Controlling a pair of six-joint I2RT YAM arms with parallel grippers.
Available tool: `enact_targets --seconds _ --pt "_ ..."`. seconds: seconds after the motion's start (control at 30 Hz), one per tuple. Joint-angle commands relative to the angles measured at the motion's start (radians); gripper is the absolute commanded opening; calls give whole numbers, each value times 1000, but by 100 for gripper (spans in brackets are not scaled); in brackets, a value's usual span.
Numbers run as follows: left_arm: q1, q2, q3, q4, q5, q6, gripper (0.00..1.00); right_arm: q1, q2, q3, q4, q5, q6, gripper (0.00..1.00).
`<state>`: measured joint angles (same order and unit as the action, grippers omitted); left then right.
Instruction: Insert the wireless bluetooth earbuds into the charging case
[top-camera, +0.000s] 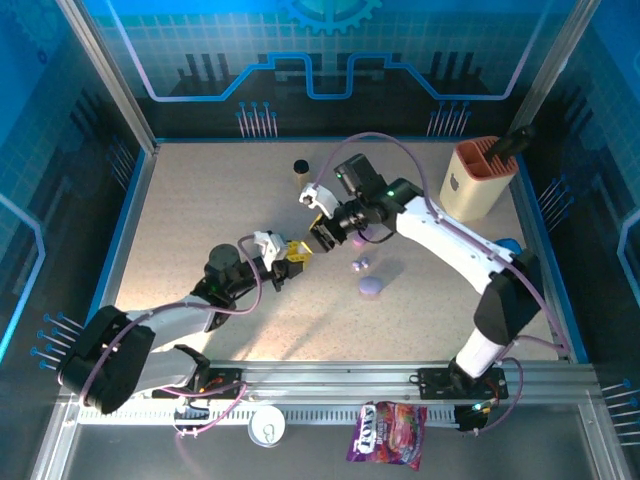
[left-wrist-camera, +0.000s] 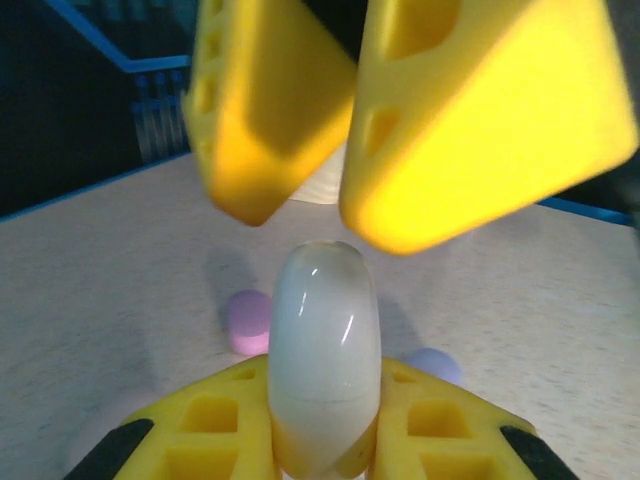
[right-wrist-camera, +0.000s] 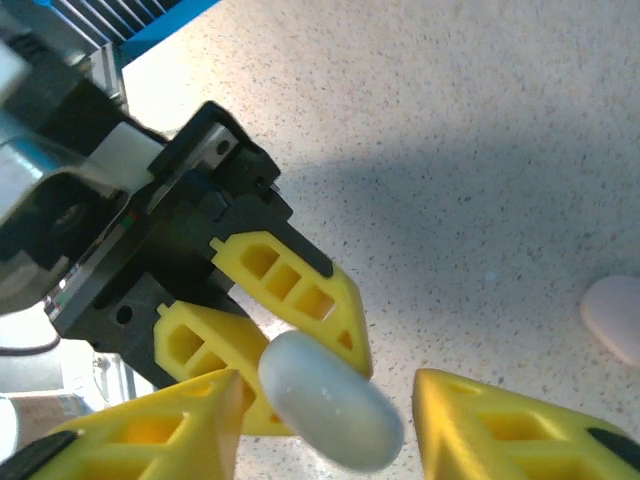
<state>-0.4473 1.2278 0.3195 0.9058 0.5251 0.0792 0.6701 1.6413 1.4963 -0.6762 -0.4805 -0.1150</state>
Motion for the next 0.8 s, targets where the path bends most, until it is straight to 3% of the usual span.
enact_targets --seconds 0.0,0.2,0.6,0.7,0.77 --pt "-4 -32 68 -147 195 -31 10 -16 -101 -116 134 -73 -108 55" --pt "-4 -53 49 -71 278 -118 10 -20 -183 -252 157 -217 -287 60" --pt "-4 -54 74 -61 342 -143 11 -37 -185 -269 162 -211 -258 23" --pt "-4 -47 75 -54 331 -153 18 -51 -195 -280 187 -221 -232 21" --pt "-4 -38 70 -33 316 -162 29 -63 -203 -292 214 -236 -211 20"
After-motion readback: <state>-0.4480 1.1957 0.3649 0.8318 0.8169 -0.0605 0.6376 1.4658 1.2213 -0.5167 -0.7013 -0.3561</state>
